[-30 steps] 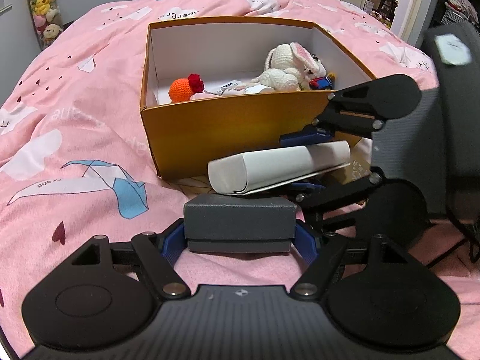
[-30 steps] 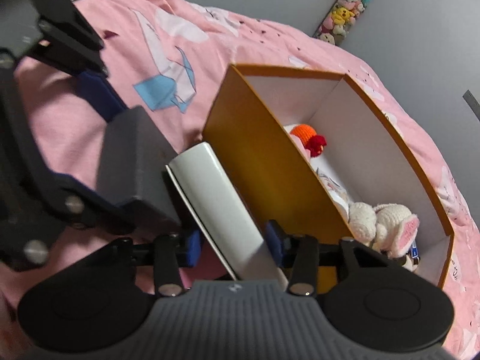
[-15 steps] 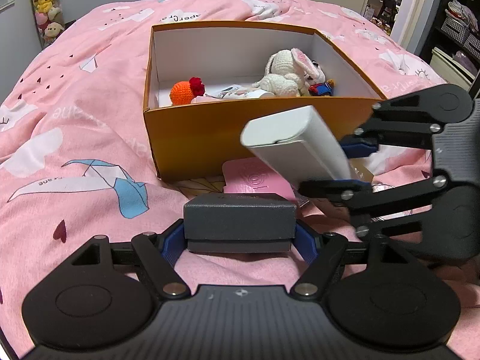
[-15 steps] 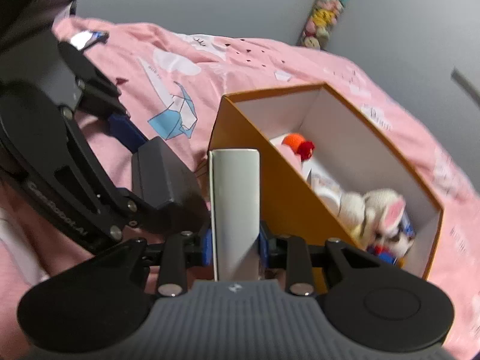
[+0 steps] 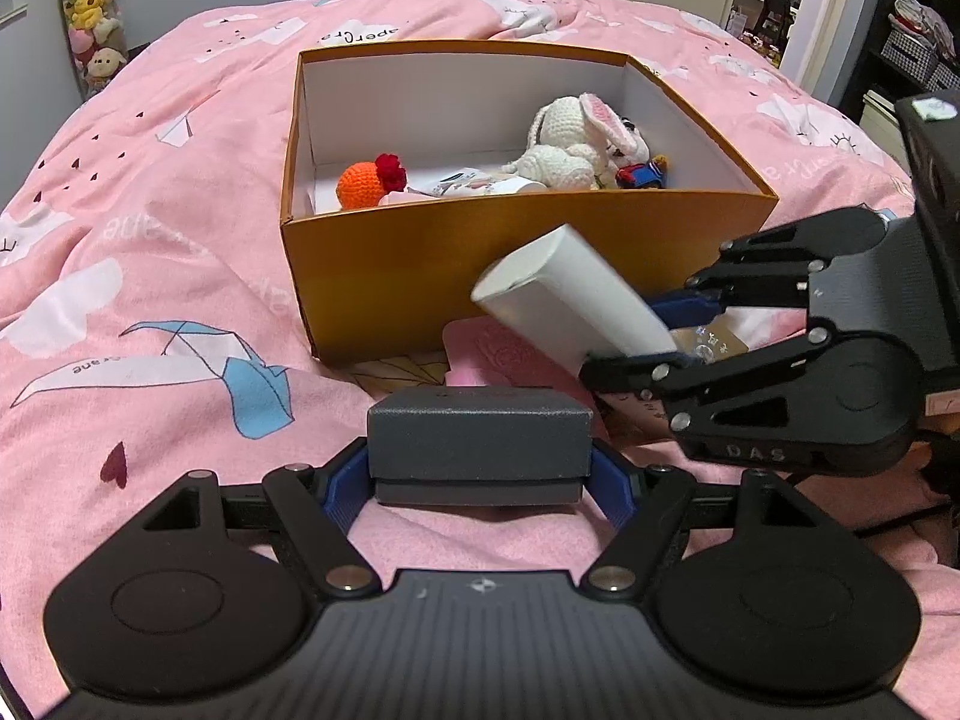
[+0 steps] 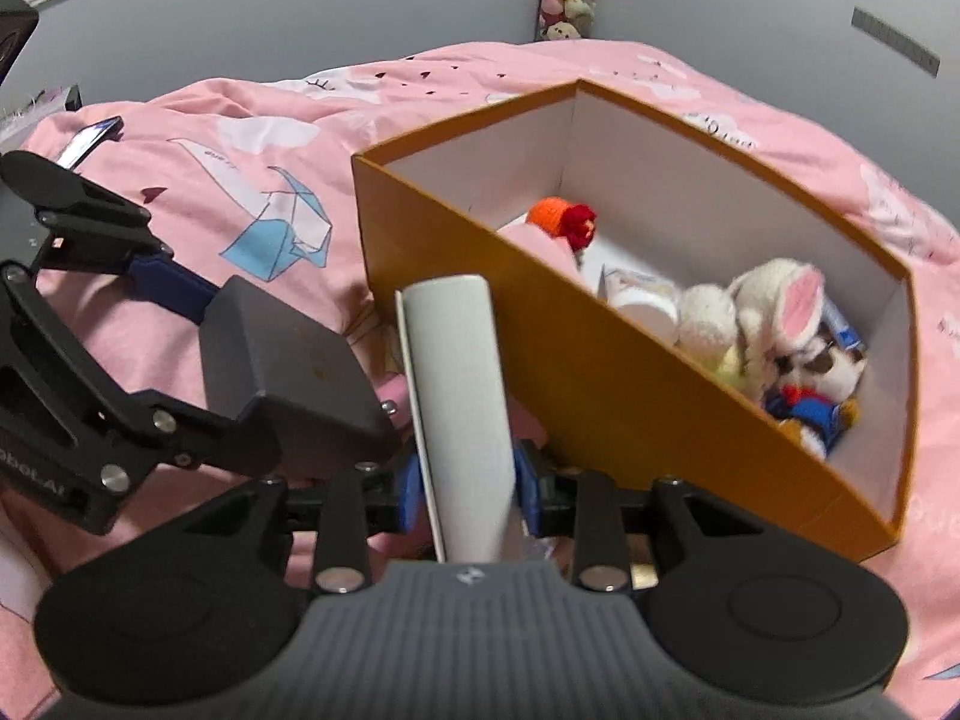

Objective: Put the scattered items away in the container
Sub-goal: 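Lift the white box upright with the right gripper while the left holds the grey box, then carry both boxes over the shoebox and lower the grey box in, opening the left gripper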

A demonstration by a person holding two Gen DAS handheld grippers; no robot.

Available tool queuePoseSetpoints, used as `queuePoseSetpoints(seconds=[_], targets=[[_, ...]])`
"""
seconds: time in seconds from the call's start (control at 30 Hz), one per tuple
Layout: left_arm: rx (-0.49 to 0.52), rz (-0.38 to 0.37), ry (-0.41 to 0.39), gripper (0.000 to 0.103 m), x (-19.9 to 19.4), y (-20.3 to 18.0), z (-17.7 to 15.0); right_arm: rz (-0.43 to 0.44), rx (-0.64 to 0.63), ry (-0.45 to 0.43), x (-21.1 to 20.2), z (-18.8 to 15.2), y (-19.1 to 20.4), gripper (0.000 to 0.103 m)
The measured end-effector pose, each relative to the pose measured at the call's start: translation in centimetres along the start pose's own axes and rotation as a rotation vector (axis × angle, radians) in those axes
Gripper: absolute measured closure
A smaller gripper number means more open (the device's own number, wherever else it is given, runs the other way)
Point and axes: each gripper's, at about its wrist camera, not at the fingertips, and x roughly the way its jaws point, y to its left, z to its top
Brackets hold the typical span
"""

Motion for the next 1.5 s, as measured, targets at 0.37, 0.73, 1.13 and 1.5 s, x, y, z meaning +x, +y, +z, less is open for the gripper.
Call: queuePoseSetpoints(seconds=[0.37, 0.73, 1.13, 1.5], targets=[[-0.003, -0.024, -0.024, 0.016, -1.1, -0.1, 0.2, -0.008, 0.023, -0.058, -2.2, 0.5, 0.2, 0.069], [-0.022, -0.062, -0.108, 0.016, -4.2, -0.1, 1.1, -0.006, 0.078, -0.174, -6.7, 1.5, -0.3, 0.070], [0.020, -0.025, -0.264, 0.016, -7.8, -0.2, 4.4, -0.018, 0.198, -0.298, -8.9, 4.5, -2.2, 0.070], [0.043, 0.062, -0.376, 0.016, -8.0, 1.3, 9.7, -0.017, 0.386, -0.390, -7.9, 7.7, -5.3, 0.070]])
